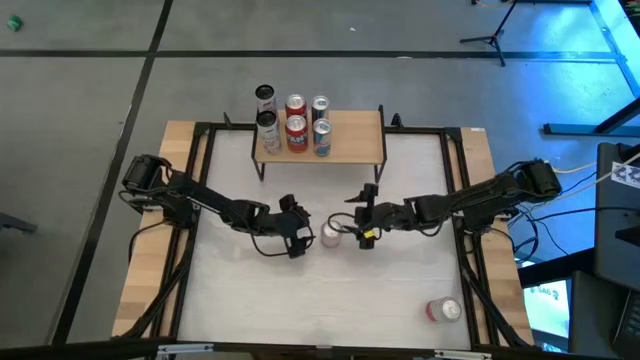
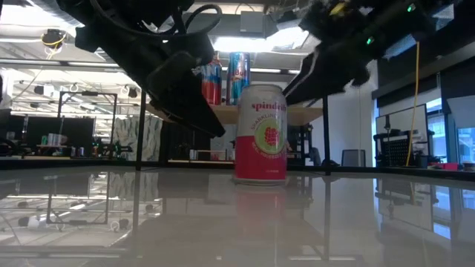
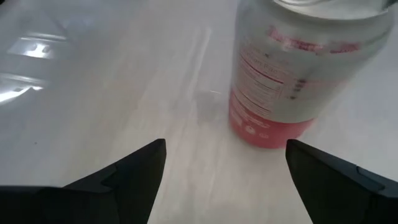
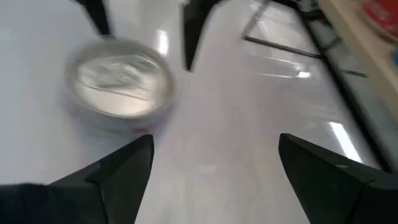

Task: Place canned beverage on shelf
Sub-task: Put the right pink soda can on the shelf

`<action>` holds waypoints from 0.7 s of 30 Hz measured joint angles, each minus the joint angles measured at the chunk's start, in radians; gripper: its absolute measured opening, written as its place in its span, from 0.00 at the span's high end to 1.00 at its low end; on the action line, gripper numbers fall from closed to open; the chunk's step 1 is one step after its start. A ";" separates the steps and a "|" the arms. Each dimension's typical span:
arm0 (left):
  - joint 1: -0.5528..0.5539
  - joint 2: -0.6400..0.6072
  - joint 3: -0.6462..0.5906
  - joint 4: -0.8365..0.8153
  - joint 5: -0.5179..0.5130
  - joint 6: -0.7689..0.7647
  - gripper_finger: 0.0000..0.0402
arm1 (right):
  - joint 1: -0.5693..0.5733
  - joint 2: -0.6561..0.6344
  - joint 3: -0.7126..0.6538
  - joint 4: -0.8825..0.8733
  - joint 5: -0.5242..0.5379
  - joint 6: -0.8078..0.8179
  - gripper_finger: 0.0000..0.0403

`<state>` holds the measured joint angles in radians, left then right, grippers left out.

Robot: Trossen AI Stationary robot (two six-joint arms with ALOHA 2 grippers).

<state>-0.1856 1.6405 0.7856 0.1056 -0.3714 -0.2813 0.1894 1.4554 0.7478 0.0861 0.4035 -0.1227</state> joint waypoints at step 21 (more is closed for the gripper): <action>0.001 0.000 0.001 0.017 -0.004 0.006 0.20 | -0.010 0.092 -0.006 0.279 -0.237 0.017 0.15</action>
<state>-0.1851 1.6405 0.7864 0.1226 -0.3749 -0.2756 0.1794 1.5475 0.7414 0.3646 0.1667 -0.1055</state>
